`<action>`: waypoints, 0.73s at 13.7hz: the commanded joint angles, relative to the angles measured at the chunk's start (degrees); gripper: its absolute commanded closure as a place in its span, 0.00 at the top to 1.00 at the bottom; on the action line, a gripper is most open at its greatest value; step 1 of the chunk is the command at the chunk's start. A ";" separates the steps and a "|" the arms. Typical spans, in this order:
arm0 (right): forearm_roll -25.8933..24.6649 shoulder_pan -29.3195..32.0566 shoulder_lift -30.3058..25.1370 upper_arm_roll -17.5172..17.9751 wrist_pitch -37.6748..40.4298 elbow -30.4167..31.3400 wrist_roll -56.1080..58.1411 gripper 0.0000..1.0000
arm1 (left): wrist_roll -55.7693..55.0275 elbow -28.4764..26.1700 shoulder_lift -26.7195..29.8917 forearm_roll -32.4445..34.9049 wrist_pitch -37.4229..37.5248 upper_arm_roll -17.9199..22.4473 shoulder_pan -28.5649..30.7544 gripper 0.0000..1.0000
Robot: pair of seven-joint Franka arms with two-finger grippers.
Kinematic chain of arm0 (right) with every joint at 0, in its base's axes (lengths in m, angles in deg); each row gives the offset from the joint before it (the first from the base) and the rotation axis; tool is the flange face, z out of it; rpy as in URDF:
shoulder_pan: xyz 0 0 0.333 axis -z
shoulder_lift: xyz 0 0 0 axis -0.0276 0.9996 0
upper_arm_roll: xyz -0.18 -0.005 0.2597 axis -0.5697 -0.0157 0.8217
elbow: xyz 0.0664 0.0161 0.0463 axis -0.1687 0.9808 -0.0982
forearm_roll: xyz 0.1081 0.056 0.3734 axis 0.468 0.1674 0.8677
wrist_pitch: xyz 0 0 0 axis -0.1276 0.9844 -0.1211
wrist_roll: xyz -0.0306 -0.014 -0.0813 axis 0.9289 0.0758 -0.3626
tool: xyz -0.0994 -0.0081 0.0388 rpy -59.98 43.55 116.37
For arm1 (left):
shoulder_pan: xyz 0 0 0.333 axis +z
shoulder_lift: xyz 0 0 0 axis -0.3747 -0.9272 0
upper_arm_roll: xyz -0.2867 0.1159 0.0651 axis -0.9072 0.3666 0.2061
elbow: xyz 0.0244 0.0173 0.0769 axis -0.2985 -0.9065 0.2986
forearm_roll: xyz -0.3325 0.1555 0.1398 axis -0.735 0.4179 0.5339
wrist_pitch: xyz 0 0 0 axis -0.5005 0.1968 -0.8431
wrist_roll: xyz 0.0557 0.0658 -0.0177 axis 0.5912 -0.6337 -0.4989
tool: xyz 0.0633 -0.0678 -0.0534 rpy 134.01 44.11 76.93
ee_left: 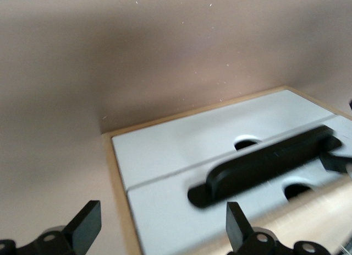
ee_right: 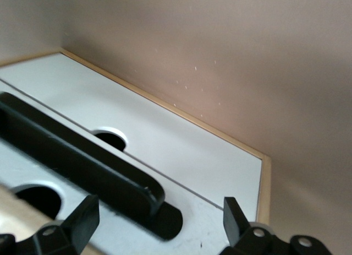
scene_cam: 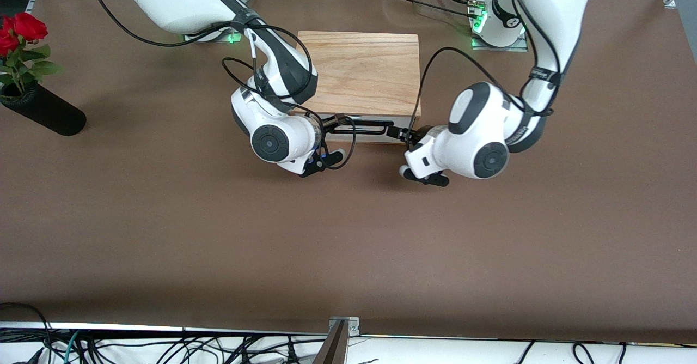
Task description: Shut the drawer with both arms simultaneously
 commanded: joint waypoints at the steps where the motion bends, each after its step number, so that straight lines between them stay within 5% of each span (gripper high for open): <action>1: -0.34 2.32 -1.31 0.01 2.90 -5.35 0.57 1.00 | 0.77 6.20 2.09 -0.51 7.98 0.17 3.34 1.00; 4: -8.85 3.99 -4.73 -2.27 3.78 -6.33 1.01 1.00 | 0.77 6.48 5.86 5.34 8.36 1.40 5.54 1.00; 10: -9.83 18.66 -8.77 -2.45 11.15 -10.81 0.83 1.00 | 2.00 7.01 12.73 23.90 9.67 1.05 11.86 1.00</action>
